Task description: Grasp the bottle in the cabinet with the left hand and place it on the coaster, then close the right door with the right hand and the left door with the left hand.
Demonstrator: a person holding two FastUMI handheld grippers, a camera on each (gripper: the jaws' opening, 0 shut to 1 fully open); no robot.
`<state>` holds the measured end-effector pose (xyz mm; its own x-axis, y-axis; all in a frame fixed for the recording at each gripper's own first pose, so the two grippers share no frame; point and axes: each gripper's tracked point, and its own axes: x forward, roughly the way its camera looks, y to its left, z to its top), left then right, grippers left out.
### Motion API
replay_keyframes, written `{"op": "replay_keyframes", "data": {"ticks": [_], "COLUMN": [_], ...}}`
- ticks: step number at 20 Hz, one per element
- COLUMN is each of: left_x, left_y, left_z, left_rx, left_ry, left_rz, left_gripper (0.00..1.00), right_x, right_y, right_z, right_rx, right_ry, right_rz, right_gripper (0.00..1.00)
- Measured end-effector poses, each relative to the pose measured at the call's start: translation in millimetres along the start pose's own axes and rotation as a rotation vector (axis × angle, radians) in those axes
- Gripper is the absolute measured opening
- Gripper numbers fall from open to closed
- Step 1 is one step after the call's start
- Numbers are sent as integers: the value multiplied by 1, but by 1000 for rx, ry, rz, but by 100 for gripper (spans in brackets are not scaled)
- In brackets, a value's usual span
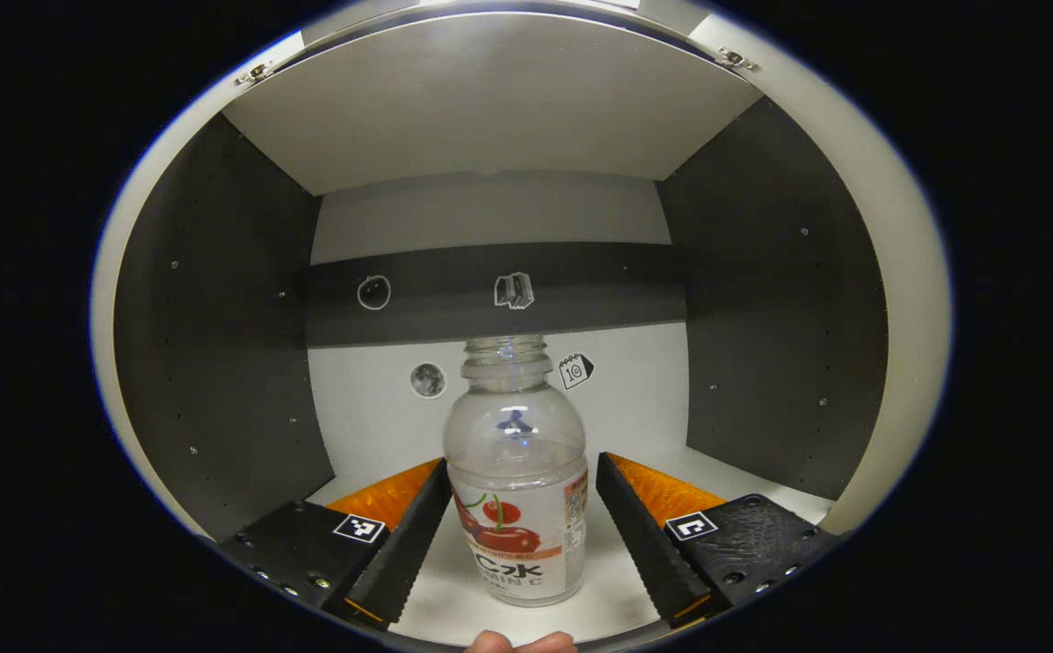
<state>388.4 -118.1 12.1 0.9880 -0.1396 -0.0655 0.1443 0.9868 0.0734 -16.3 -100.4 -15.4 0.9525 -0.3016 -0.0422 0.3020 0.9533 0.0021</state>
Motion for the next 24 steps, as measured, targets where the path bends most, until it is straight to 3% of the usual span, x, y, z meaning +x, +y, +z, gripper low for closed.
{"op": "replay_keyframes", "data": {"ticks": [2, 5, 7, 15, 24], "left_x": [2, 3, 0, -41, -123], "left_y": [0, 4, 3, 4, 3], "left_z": [0, 0, 2, 30, 33], "left_rx": [-10, -28, -35, -74, -81], "left_ry": [1, 10, 16, -27, -50], "left_rz": [-3, 0, -4, -36, -89], "left_gripper": [93, 79, 77, 75, 75], "right_x": [-1, -2, -3, -8, -18], "right_y": [0, -1, 0, 11, 41], "right_z": [0, 2, 2, 8, 18], "right_rx": [2, 7, 8, 0, -18], "right_ry": [0, -2, -4, -17, -34], "right_rz": [2, 5, 10, 64, 185], "right_gripper": [84, 84, 84, 83, 84]}}
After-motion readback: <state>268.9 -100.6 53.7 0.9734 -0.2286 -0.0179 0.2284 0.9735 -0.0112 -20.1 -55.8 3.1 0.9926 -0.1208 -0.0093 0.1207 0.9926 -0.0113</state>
